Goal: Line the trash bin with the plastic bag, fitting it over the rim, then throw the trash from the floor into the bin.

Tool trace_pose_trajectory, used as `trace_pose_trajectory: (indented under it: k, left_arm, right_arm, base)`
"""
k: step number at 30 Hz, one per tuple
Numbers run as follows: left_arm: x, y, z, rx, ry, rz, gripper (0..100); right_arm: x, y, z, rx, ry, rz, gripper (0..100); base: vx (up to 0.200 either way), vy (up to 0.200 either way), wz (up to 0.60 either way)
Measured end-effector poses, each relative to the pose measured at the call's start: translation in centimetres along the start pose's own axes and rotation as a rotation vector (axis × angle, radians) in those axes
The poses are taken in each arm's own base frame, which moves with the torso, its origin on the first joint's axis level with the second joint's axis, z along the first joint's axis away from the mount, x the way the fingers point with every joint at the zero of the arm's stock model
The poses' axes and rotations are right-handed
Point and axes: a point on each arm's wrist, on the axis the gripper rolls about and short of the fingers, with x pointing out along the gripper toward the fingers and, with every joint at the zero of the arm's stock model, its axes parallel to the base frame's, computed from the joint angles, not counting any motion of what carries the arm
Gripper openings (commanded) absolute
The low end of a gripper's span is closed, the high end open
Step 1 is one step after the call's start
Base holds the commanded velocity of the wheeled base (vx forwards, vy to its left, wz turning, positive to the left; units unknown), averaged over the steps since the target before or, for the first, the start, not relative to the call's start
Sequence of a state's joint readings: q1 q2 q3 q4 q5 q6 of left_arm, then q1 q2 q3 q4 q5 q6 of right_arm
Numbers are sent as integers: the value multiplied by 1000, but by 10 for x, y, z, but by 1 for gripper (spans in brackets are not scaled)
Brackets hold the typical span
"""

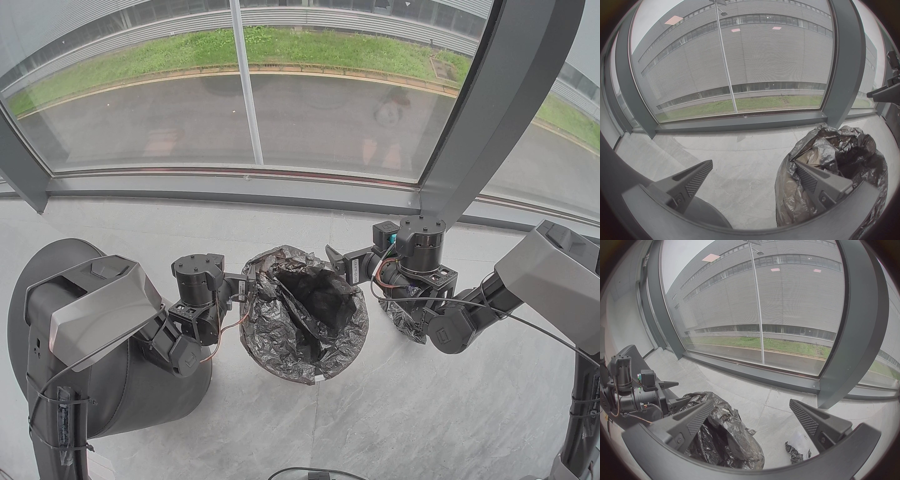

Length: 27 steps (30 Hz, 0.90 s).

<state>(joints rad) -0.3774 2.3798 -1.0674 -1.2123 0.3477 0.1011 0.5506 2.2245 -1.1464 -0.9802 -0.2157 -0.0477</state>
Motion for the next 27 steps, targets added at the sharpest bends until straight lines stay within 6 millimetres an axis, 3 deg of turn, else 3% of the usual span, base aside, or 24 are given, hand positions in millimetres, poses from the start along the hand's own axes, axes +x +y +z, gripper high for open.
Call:
trace_pose_trajectory:
  k: [10, 18, 27]
  left_arm:
    - [-5, -2, -17, -39, 44, 2, 100]
    - [-16, -4, -10, -54, 45, 4, 100]
    - [-67, -28, -5, -189, 110, -96, 100]
  right_arm:
    - [1, 1, -9, -3, 9, 0, 100]
    - [0, 1, -12, -5, 19, 2, 100]
    - [-8, 1, -20, -4, 20, 5, 100]
  base:
    - [0, 0, 0]
    - [0, 0, 0]
    - [0, 0, 0]
